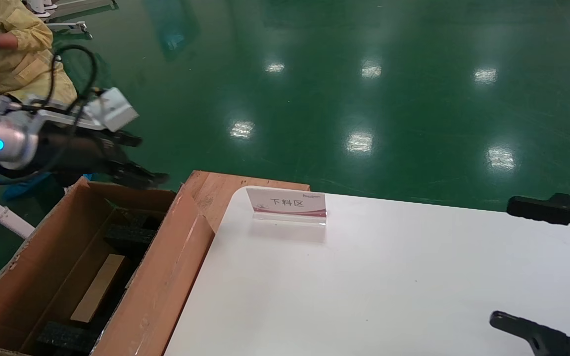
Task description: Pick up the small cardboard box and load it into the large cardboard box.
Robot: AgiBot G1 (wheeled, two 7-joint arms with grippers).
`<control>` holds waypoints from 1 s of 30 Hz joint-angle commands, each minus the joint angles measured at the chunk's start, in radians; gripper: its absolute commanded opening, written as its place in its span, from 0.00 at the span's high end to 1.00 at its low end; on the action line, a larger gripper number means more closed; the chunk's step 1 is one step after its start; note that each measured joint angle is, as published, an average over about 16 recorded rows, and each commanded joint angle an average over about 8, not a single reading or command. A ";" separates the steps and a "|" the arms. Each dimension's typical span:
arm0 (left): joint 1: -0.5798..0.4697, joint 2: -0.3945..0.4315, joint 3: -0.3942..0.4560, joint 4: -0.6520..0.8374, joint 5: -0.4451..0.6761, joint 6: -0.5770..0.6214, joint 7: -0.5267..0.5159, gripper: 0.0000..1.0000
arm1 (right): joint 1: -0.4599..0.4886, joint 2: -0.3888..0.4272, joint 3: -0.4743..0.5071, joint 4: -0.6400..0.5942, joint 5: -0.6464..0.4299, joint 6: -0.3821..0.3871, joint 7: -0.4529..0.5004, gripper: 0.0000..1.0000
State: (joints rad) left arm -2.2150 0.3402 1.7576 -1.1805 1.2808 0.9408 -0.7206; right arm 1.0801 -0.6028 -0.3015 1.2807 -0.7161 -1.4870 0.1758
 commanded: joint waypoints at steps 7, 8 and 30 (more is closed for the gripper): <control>0.182 0.043 -0.236 -0.017 -0.088 0.089 0.085 0.00 | -0.001 -0.001 0.003 0.001 -0.002 -0.001 0.002 0.00; 0.205 0.049 -0.266 -0.019 -0.099 0.100 0.096 0.00 | -0.001 -0.001 0.004 0.001 -0.002 -0.001 0.002 0.00; 0.707 0.168 -0.916 -0.064 -0.341 0.344 0.330 0.00 | -0.003 -0.005 0.013 0.002 -0.009 -0.005 0.007 0.00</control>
State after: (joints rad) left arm -1.5647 0.4947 0.9148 -1.2396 0.9671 1.2572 -0.4167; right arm 1.0770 -0.6074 -0.2896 1.2826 -0.7240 -1.4917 0.1823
